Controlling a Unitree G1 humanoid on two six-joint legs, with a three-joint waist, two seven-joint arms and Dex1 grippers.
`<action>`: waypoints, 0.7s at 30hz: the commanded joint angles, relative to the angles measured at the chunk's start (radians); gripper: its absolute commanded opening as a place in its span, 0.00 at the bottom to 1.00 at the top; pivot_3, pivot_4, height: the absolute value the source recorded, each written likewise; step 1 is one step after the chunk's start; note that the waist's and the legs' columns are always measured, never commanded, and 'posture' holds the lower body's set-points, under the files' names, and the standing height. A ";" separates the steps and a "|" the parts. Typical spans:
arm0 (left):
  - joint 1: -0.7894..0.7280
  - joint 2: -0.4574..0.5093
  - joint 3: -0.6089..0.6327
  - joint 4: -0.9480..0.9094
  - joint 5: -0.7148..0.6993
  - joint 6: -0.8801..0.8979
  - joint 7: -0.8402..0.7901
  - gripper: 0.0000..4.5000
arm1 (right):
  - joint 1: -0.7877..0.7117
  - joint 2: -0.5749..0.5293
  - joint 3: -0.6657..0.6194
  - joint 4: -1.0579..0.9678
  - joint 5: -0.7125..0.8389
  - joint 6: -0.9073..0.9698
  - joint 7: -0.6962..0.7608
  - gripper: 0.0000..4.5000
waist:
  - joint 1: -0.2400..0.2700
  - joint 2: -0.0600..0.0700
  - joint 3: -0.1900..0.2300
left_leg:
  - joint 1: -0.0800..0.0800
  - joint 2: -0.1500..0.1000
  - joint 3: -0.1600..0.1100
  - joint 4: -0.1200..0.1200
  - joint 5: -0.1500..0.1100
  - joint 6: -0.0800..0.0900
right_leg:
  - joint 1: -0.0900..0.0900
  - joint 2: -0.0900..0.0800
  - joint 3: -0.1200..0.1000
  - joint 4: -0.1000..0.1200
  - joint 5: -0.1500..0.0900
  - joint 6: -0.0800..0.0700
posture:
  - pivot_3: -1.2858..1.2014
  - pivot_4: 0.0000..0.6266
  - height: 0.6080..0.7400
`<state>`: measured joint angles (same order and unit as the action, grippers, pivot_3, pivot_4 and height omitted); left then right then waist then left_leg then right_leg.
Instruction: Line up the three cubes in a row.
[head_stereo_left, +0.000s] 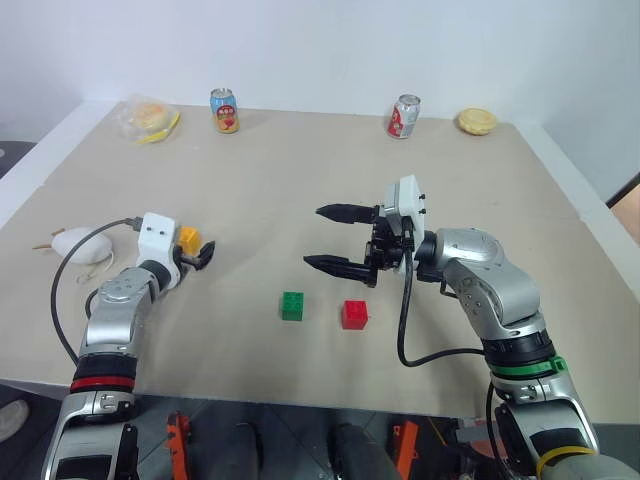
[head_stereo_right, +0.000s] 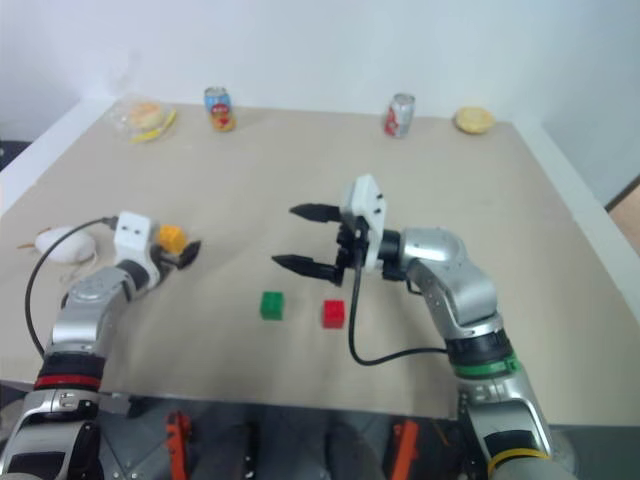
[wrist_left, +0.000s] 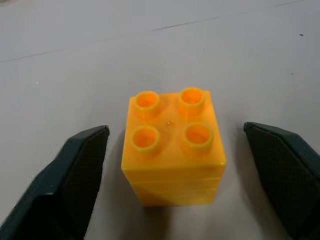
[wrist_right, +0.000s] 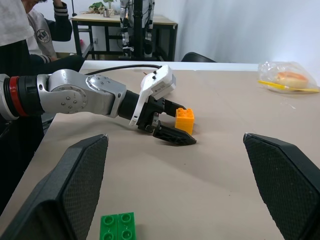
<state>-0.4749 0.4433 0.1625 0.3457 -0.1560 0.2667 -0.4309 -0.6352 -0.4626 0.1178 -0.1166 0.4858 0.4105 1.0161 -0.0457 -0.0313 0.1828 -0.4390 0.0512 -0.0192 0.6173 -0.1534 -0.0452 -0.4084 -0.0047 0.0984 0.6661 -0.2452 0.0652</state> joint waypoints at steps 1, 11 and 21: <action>-0.009 0.006 0.001 -0.006 0.003 -0.020 0.000 0.66 | -0.001 -0.010 -0.030 -0.043 0.014 -0.002 -0.004 1.00 | 0.000 0.000 0.000 | 0.000 0.000 0.000 0.000 0.000 0.000 | 0.000 0.000 0.000 0.000 0.000 0.000 | 0.52 0.24 0.95; 0.002 0.026 -0.008 -0.037 -0.020 -0.008 -0.068 0.30 | 0.013 -0.027 -0.033 -0.064 0.025 0.005 0.012 1.00 | 0.000 0.000 0.000 | 0.000 0.000 0.000 0.000 0.000 0.000 | 0.000 0.000 0.000 0.000 0.000 0.000 | 0.52 0.24 0.95; 0.089 0.167 -0.209 -0.259 -0.175 -0.095 -0.739 0.30 | 0.125 -0.178 -0.062 -0.180 0.090 0.058 0.115 1.00 | 0.000 0.000 0.000 | 0.000 0.000 0.001 0.000 -0.001 -0.002 | -0.001 -0.002 0.000 0.000 -0.005 -0.006 | 0.52 0.24 0.95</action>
<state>-0.3875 0.5846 -0.0362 0.1186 -0.3148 0.2135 -1.0887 -0.5138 -0.6263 0.0826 -0.2527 0.5566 0.4676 1.1137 -0.0460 -0.0312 0.1829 -0.4389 0.0513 -0.0183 0.6168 -0.1545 -0.0471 -0.4089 -0.0060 0.0984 0.6659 -0.2504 0.0586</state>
